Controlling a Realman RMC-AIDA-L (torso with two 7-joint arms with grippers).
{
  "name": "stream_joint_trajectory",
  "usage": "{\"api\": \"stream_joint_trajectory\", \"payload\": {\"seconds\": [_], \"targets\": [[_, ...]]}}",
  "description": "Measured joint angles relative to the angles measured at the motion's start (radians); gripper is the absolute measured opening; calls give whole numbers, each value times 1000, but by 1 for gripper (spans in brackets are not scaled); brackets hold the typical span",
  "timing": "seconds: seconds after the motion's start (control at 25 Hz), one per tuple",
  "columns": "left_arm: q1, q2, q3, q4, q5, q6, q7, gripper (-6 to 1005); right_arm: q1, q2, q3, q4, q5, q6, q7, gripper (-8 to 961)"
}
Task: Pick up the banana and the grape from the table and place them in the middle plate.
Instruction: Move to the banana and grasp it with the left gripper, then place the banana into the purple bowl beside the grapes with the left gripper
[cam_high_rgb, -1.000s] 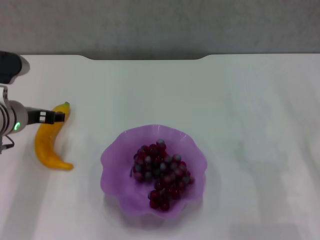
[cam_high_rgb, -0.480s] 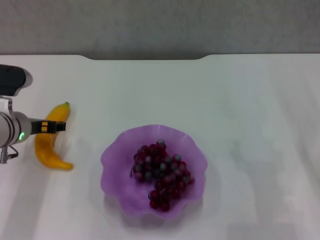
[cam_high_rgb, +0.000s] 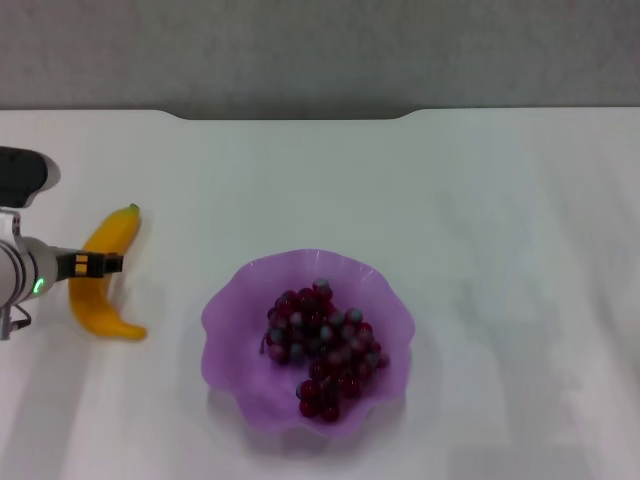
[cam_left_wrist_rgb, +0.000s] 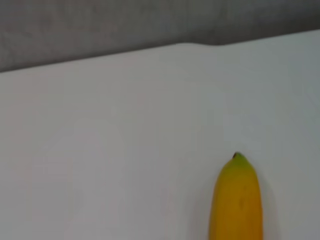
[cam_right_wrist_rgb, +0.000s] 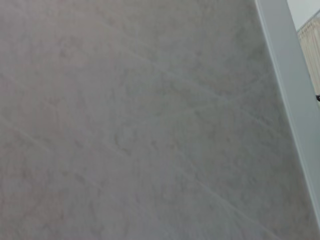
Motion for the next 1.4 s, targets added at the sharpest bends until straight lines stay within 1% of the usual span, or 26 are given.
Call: {"api": "stream_joint_trajectory", "payload": {"seconds": [0.16, 0.44, 0.64, 1.08, 1.2, 1.28, 1.4], "targets": [[-1, 1, 0, -20, 0, 8, 1, 892, 0, 0, 0, 0, 0, -1, 0, 891], [-1, -3, 2, -20, -6, -1, 1, 892, 0, 0, 1, 4, 0, 0, 0, 891], [-6, -4, 5, -20, -8, -21, 0, 860, -1, 0, 1, 1, 0, -4, 0, 891], [-10, -7, 11, -12, -6, -43, 6, 660, -5, 0, 1, 0, 5, -9, 0, 891], [-10, -7, 11, -10, -5, -43, 7, 492, -5, 0, 1, 0, 3, -11, 0, 891], [-9, -7, 13, 2, -6, -43, 7, 493, -6, 0, 1, 0, 3, -12, 0, 892], [6, -7, 43, 39, -7, -43, 7, 495, -8, 0, 1, 1, 2, -24, 0, 892]]}}
